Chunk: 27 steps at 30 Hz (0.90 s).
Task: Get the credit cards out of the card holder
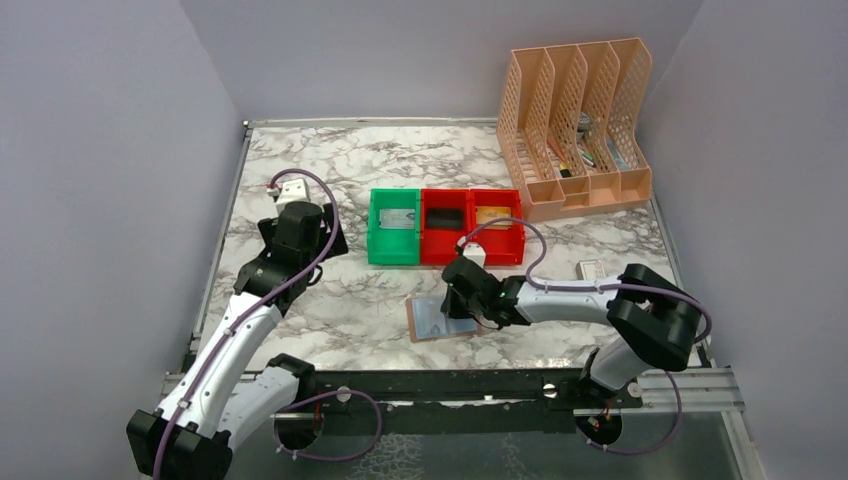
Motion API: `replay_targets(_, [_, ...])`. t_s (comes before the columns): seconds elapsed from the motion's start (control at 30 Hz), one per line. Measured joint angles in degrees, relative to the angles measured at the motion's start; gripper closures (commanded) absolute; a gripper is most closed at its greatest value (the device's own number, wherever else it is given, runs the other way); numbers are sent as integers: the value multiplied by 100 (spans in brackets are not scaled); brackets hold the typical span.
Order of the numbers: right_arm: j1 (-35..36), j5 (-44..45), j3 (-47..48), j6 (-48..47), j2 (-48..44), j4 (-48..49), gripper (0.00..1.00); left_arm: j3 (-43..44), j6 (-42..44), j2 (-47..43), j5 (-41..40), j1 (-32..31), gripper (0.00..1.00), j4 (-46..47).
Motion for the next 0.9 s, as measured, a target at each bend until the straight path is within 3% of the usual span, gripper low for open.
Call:
replay_targets(0.47, [-798,-1506,-1657,525,-227,2920,99,-632,-57,31,2573,-186,20,942])
replay_targets(0.6, [-1023,-1912,-1998,763,-79,3692,99,-935,-323,116,2946,-894,23,1231])
replay_targets(0.77, [-1187,-2236,-2225,984,136,4360,99,-1222,-673,584,3097,-2035,37,1650])
replay_targets(0.9, [-1235,-2321,-2291,1097,203,4572,99,-1390,-935,1012,3093,-2575,42,1937])
